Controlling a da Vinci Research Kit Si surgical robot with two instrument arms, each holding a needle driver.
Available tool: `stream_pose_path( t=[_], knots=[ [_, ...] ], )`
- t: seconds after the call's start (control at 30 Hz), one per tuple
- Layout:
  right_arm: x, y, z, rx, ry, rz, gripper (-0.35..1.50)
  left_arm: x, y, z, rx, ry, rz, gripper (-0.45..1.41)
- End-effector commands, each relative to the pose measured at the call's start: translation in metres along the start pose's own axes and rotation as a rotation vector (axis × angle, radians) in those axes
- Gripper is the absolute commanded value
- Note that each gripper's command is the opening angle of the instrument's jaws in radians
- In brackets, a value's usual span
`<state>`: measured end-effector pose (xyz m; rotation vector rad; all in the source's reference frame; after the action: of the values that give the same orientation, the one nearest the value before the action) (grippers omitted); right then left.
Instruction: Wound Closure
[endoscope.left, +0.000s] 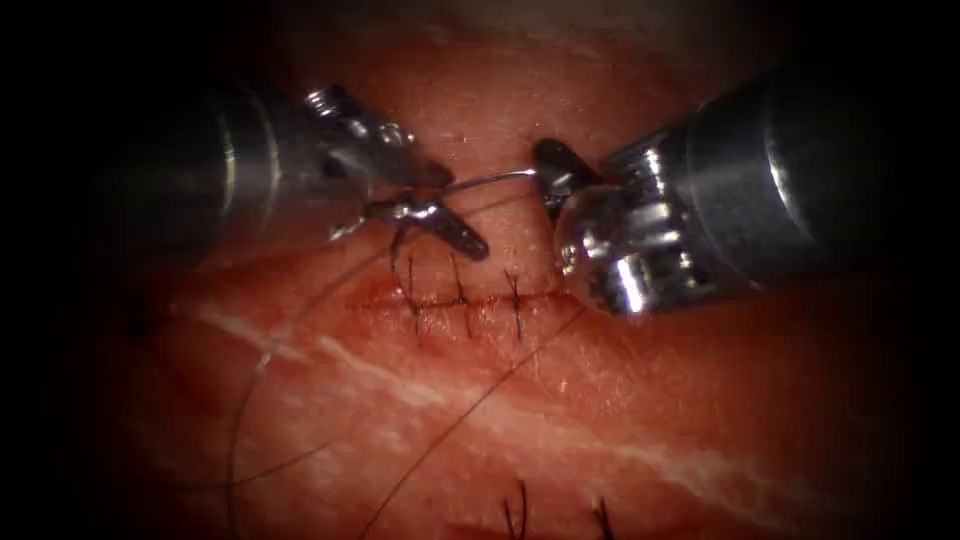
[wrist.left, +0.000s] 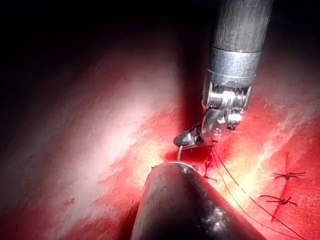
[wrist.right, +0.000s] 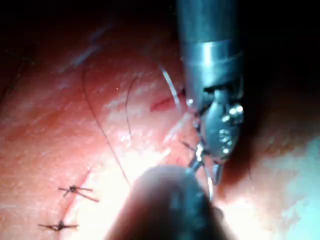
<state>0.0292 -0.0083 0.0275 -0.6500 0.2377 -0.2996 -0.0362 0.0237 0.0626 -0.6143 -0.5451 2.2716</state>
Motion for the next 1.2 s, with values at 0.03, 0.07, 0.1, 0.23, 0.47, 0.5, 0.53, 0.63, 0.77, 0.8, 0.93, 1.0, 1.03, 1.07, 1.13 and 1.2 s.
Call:
stream_pose_path(
  t=[0.03,0.07,0.1,0.23,0.47,0.5,0.53,0.63,0.77,0.8,0.93,1.0,1.03,1.07,1.13,1.2],
  knots=[
    [0.0007,-0.0009,0.0001,0.002,0.002,0.0,-0.16,0.0,0.0001,0.0008,-0.005,0.002,0.01,-0.45],
    [0.0007,-0.0009,0.0001,0.002,0.001,0.0,0.31,0.0001,0.0,0.0007,-0.01,0.002,0.022,-0.45],
    [0.0007,-0.0009,0.0001,0.002,0.001,-0.006,0.54,0.0001,0.0,0.0005,-0.017,0.003,0.034,-0.45],
    [0.0006,-0.0009,-0.0001,0.002,0.002,0.041,1.09,0.0007,-0.0003,0.0,-0.051,0.014,0.03,-0.45],
    [0.0007,-0.0009,-0.0002,0.003,0.001,0.1,1.28,0.0008,-0.0003,-0.0001,-0.029,0.014,-0.037,-0.45],
    [0.0008,-0.0008,-0.0003,0.003,0.001,0.106,1.28,0.0008,-0.0003,0.0,-0.026,0.015,-0.037,-0.45],
    [0.0008,-0.0008,-0.0004,0.003,0.004,0.106,1.26,0.0008,-0.0004,0.0,-0.02,0.014,-0.044,-0.45],
    [0.0011,-0.0008,-0.0008,0.002,0.007,0.118,1.28,0.0009,-0.0009,0.0002,0.001,0.014,-0.062,-0.45],
    [0.0018,-0.0006,-0.002,-0.002,0.038,0.142,1.33,0.0011,-0.0018,0.0006,0.017,0.034,-0.119,-0.45],
    [0.0019,-0.0005,-0.0022,-0.002,0.04,0.148,1.34,0.0012,-0.002,0.0007,0.017,0.043,-0.128,-0.45],
    [0.0025,-0.0005,-0.0024,-0.006,0.042,0.162,1.4,0.0014,-0.0022,0.0006,0.015,0.066,-0.147,-0.45],
    [0.0025,-0.0004,-0.0023,-0.006,0.041,0.168,1.41,0.0015,-0.0021,0.0005,0.014,0.071,-0.149,-0.45],
    [0.0025,-0.0004,-0.0023,-0.005,0.041,0.174,1.41,0.0015,-0.0022,0.0005,0.011,0.077,-0.151,-0.45],
    [0.0024,-0.0004,-0.0023,-0.005,0.041,0.174,1.41,0.0015,-0.0022,0.0005,0.007,0.079,-0.151,-0.45],
    [0.0024,-0.0004,-0.0026,-0.004,0.043,0.197,1.4,0.0015,-0.0026,0.0006,-0.002,0.088,-0.151,-0.45],
    [0.0022,-0.0004,-0.0031,-0.004,0.046,0.214,1.38,0.0013,-0.0031,0.0008,-0.017,0.096,-0.15,-0.45]
  ],
)
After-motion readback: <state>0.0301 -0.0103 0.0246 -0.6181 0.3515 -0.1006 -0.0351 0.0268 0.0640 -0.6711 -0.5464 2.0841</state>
